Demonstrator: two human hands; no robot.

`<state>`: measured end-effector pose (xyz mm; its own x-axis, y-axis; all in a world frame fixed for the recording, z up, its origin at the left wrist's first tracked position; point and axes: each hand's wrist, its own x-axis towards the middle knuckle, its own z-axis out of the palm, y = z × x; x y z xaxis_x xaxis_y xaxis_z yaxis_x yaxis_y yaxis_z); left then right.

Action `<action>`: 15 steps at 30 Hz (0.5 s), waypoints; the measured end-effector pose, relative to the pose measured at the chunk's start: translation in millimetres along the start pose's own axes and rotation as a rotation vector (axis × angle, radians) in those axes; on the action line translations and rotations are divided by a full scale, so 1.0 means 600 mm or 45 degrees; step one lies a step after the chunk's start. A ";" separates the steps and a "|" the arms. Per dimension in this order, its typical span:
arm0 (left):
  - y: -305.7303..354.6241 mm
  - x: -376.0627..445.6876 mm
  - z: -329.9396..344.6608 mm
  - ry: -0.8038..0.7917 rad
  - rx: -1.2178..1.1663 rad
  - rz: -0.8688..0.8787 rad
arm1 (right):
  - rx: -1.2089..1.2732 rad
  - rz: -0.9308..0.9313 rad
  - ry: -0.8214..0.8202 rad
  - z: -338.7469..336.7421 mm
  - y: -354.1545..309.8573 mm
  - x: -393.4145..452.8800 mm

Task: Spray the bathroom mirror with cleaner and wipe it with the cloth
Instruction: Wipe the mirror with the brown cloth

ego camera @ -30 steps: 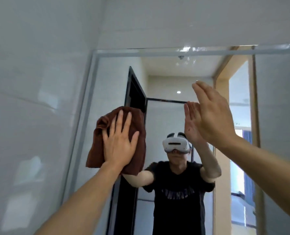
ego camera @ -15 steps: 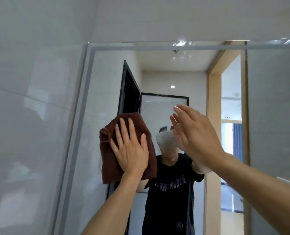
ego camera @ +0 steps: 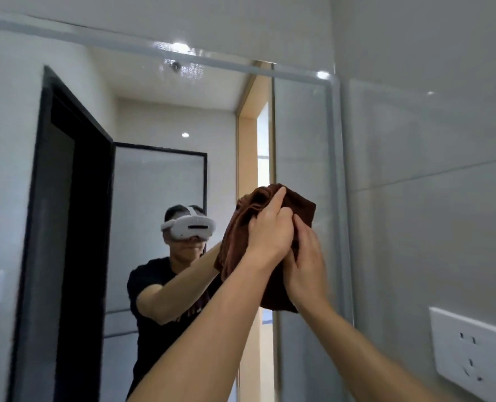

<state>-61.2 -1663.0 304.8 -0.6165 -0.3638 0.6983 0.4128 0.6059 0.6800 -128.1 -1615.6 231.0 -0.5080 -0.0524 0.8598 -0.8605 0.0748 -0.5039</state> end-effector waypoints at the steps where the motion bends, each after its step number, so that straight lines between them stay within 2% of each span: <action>1: 0.005 0.003 0.012 -0.062 -0.041 -0.047 | -0.135 -0.018 0.083 0.001 0.018 0.006; 5: 0.031 0.020 0.022 -0.271 -0.191 -0.178 | -0.547 0.027 0.354 0.009 0.059 0.042; 7: 0.033 0.030 0.017 -0.344 -0.086 -0.128 | -0.599 -0.049 0.425 0.012 0.076 0.057; 10: 0.021 0.025 -0.015 -0.453 -0.080 -0.059 | -0.634 -0.219 0.410 0.016 0.102 0.065; 13: 0.005 0.007 -0.075 -0.446 -0.163 -0.003 | -0.609 -0.326 0.412 0.025 0.110 0.069; 15: 0.003 -0.013 -0.111 -0.378 -0.125 0.065 | -0.614 -0.306 0.392 0.030 0.101 0.074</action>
<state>-10.7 -1706.2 315.7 -0.7562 -0.1030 0.6462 0.5023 0.5416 0.6741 -203.3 -1631.1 237.0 -0.2062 0.1609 0.9652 -0.7990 0.5417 -0.2610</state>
